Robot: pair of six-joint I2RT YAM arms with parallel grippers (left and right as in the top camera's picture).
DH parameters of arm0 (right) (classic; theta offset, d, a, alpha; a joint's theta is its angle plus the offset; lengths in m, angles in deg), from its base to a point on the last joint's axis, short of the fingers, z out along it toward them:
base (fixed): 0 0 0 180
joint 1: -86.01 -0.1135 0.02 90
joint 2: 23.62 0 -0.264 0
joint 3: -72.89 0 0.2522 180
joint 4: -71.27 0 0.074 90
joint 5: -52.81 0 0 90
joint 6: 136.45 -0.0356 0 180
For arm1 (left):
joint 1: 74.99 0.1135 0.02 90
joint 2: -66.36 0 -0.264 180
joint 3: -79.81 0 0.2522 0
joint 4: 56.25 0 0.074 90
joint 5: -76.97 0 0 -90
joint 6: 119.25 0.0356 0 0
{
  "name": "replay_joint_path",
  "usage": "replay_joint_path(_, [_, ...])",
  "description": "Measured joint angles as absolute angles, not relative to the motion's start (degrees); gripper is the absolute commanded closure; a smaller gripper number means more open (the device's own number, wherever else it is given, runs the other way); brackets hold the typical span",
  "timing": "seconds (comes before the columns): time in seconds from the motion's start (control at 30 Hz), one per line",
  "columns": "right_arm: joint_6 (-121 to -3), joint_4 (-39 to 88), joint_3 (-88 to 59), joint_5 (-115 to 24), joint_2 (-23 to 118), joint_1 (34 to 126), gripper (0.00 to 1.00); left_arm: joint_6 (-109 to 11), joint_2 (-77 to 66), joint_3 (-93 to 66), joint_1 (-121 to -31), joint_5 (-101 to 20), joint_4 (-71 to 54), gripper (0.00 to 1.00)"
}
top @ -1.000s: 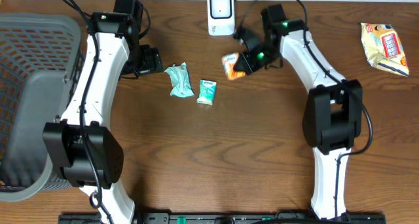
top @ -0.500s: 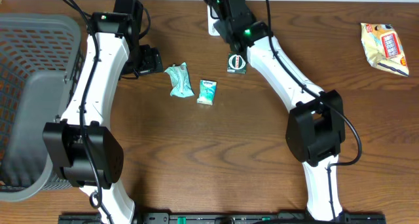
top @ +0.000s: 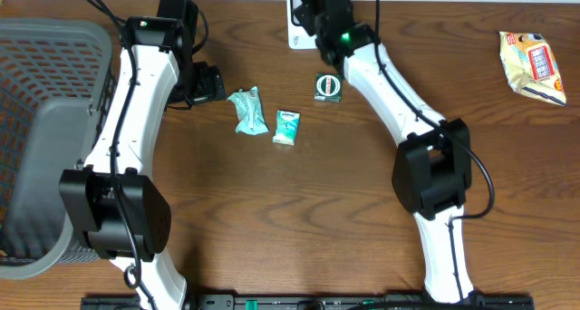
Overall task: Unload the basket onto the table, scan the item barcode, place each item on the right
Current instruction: 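Hold the orange Kleenex pack in front of the scanner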
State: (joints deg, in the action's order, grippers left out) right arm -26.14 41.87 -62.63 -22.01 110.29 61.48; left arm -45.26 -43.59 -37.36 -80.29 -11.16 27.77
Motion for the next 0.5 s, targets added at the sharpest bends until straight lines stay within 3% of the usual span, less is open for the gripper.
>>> replay_joint_path(0.2, [-26.1, 33.9, -72.2, -23.8, 116.7, 63.8, 0.99, -45.3, -43.6, -37.4, -80.3, -11.1, 27.8, 0.02])
replay_joint_path(0.5, [-21.3, 34.9, -74.4, -25.2, 119.9, 63.2, 0.99, -45.3, -43.6, -37.4, -80.3, -11.1, 27.8, 0.02])
